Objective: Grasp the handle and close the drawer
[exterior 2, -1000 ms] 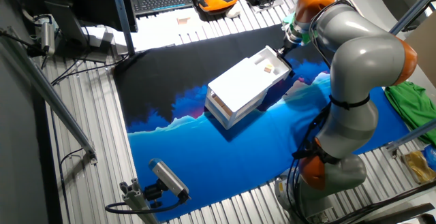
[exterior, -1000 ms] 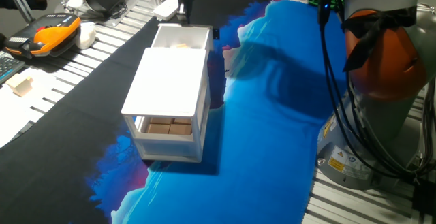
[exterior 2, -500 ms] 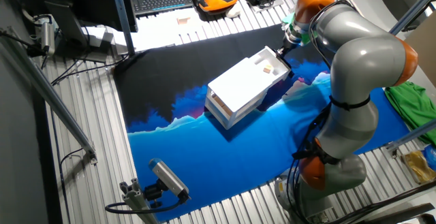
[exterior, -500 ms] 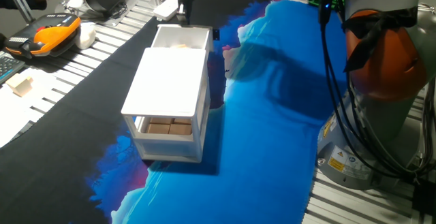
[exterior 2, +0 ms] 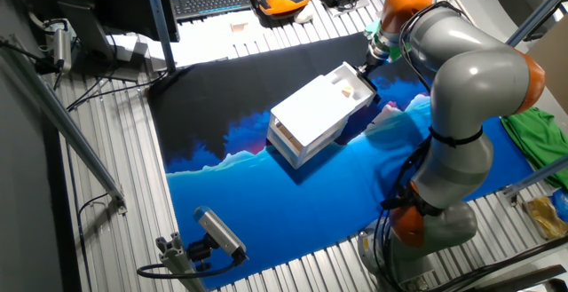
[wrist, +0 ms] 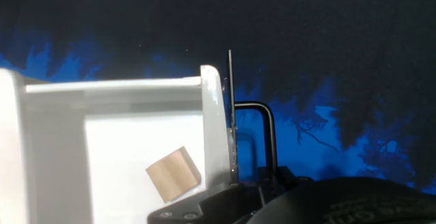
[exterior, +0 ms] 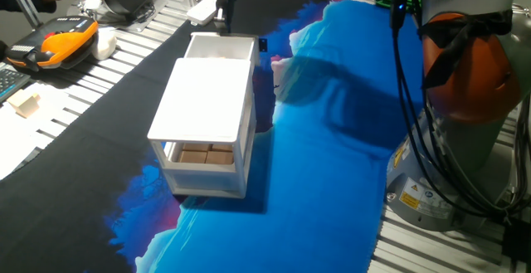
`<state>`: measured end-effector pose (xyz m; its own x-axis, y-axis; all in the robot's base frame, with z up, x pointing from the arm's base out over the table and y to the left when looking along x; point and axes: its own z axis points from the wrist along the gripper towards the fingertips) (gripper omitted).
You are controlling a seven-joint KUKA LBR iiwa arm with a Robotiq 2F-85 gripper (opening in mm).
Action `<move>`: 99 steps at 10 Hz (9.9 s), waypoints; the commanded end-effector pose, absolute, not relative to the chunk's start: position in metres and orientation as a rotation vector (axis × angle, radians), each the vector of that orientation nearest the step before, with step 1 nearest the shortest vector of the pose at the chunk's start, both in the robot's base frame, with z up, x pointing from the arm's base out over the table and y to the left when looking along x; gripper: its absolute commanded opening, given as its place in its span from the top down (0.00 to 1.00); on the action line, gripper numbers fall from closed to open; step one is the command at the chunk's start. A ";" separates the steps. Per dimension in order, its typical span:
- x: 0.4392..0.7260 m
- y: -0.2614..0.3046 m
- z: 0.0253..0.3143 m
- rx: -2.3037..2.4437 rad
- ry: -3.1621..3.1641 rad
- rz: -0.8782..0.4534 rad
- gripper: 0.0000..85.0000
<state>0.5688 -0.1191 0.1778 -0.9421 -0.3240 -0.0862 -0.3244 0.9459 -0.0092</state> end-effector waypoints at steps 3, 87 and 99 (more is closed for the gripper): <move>0.568 -0.119 0.178 -0.533 3.002 0.010 1.00; 0.563 -0.076 0.181 -0.353 3.030 0.011 1.00; 0.563 -0.076 0.181 -0.333 2.999 0.078 0.60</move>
